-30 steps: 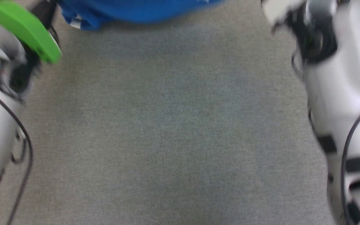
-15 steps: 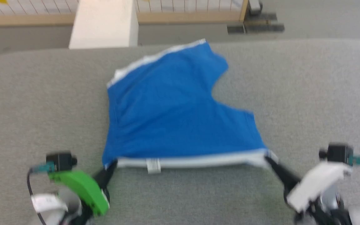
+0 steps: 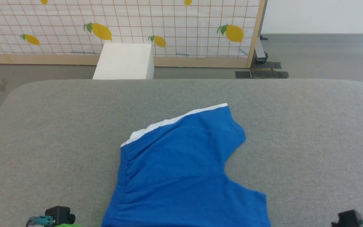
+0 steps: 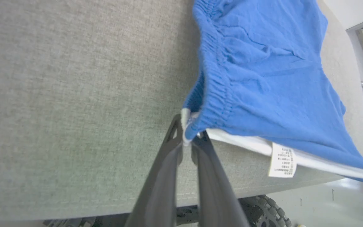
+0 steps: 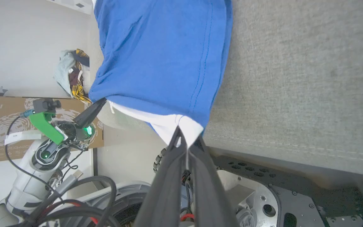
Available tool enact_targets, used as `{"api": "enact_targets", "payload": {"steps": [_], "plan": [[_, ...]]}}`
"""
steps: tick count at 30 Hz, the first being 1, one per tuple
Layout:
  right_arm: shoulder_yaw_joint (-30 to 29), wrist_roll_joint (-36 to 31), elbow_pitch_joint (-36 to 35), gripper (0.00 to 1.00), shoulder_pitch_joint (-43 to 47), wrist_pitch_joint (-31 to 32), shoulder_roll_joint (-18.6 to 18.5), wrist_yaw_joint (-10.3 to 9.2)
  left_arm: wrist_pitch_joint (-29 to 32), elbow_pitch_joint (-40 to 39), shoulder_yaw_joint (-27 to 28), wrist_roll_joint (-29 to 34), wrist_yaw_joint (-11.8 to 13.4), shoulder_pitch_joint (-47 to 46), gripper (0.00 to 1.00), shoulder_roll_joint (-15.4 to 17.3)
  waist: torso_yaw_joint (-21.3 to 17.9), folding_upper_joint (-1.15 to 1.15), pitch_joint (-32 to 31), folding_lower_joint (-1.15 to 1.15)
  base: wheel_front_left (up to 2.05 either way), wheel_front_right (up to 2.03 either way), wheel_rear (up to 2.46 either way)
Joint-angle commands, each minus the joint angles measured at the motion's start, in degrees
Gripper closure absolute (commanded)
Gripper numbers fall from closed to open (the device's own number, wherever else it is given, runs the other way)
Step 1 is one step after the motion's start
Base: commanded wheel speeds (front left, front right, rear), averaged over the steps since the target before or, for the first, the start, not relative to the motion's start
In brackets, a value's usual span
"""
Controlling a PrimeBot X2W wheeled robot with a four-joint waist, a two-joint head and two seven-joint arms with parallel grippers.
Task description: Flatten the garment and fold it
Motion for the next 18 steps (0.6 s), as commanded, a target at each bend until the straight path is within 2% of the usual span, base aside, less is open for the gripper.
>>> {"api": "enact_targets", "payload": {"steps": [1, 5, 10, 18], "plan": [[-1.23, 0.43, -1.42, 1.0, -0.6, -0.31, -0.33, -0.09, 0.03, -0.74, 1.32, -1.24, 0.9, 0.83, 1.0, 1.31, -0.09, 0.0, 0.11, 0.01, 0.0, 0.0, 0.0], [-1.46, -3.1, -3.34, 1.0, -6.38, -0.64, -0.33, -0.09, 2.12, -4.54, 2.39, -2.5, 1.33, -0.53, 1.0, 2.68, -0.7, 0.0, 1.25, 0.01, 0.0, 0.0, 0.0], [-0.37, -9.84, -0.72, 1.0, -19.34, -1.55, -0.33, -0.09, 5.07, -5.68, 3.26, -1.68, 0.51, -7.18, 1.0, 4.07, -1.1, 0.0, 5.21, 0.01, 0.0, 0.0, 0.0], [2.82, -18.9, 13.75, 1.0, -41.62, -5.27, -0.33, -0.09, 9.33, 0.59, 4.87, -2.09, -3.37, -20.07, 1.0, 3.24, -0.28, 0.0, 14.05, 0.01, 0.0, 0.0, 0.0]]}}
